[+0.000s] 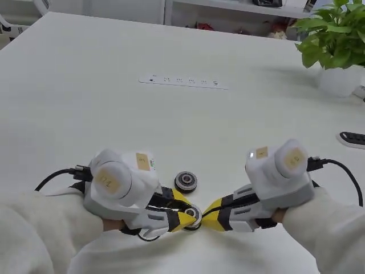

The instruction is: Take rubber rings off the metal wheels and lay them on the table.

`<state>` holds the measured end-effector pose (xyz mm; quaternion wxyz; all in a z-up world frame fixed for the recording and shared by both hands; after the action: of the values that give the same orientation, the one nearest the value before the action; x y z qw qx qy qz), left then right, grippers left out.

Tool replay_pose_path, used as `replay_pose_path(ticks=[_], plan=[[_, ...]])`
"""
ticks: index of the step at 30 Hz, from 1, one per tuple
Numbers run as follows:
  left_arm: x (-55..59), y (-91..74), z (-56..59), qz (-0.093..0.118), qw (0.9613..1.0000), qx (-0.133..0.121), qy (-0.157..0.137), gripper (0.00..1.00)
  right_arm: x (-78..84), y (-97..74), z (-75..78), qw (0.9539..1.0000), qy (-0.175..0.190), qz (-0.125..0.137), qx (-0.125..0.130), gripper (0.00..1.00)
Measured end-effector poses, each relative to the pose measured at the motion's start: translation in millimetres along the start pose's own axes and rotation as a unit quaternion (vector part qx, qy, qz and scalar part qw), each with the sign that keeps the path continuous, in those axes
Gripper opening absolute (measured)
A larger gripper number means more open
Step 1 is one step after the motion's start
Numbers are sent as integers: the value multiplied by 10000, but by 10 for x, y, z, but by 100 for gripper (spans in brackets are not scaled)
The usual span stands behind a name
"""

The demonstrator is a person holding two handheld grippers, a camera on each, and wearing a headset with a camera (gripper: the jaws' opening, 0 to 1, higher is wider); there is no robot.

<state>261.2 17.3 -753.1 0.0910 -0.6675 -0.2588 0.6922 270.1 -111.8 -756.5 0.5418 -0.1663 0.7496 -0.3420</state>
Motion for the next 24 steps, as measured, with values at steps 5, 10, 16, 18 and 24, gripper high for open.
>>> replay_pose_path(ticks=[5,10,16,18,24], plan=[[-2,0,2,6,10000,-8,10,15,14,-12,33,9969,790,39,-34,0],[-2,-2,-3,-1,10000,-33,24,14,11,-47,69,9938,1102,151,2,0],[-1,-3,-4,-2,10000,-35,23,14,13,-67,77,9892,1444,249,-65,0],[-2,-4,-3,-6,10000,-37,13,14,16,-76,81,9859,1633,334,-110,0],[-2,-4,0,-17,10000,-40,21,14,26,-92,100,9773,2052,480,-219,0]])
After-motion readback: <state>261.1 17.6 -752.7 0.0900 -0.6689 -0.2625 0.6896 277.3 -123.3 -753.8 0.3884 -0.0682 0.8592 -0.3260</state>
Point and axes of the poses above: the centre of the closed fingertips' face, and the gripper's own axes: y roughly forward along the fingers, z roughly to its right, x roughly out of its underside, the point moved 8 cm from there along -y, roughly backward along the fingers
